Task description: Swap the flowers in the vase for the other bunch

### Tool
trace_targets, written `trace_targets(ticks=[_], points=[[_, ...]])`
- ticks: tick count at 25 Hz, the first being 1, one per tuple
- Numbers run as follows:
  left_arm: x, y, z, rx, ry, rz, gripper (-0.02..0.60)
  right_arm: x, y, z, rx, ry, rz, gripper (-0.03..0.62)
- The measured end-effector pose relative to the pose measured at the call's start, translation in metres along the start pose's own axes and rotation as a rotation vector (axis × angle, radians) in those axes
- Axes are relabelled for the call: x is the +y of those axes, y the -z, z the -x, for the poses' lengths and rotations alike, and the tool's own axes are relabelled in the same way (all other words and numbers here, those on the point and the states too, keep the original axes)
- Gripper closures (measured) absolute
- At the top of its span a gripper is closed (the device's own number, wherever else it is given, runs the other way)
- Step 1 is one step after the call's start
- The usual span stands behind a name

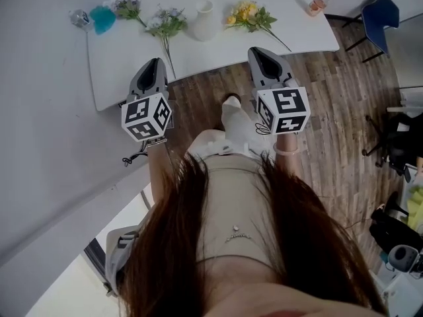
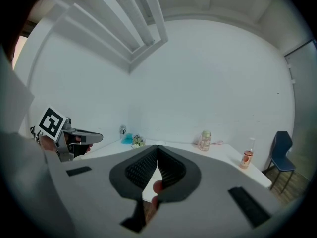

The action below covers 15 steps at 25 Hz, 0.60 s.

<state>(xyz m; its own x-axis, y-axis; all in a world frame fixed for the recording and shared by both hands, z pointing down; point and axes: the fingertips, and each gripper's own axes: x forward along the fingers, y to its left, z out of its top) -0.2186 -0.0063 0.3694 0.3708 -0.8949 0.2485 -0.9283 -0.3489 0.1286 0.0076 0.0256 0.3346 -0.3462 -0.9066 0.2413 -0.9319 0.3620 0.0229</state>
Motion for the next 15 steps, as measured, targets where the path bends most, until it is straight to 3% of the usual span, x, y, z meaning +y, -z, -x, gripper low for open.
trace_targets(ticks=[15], points=[[-0.021,-0.014,-0.015,-0.007,-0.055,-0.011,0.577,-0.037,-0.003,-0.008,0.014,-0.015,0.028,0.566]])
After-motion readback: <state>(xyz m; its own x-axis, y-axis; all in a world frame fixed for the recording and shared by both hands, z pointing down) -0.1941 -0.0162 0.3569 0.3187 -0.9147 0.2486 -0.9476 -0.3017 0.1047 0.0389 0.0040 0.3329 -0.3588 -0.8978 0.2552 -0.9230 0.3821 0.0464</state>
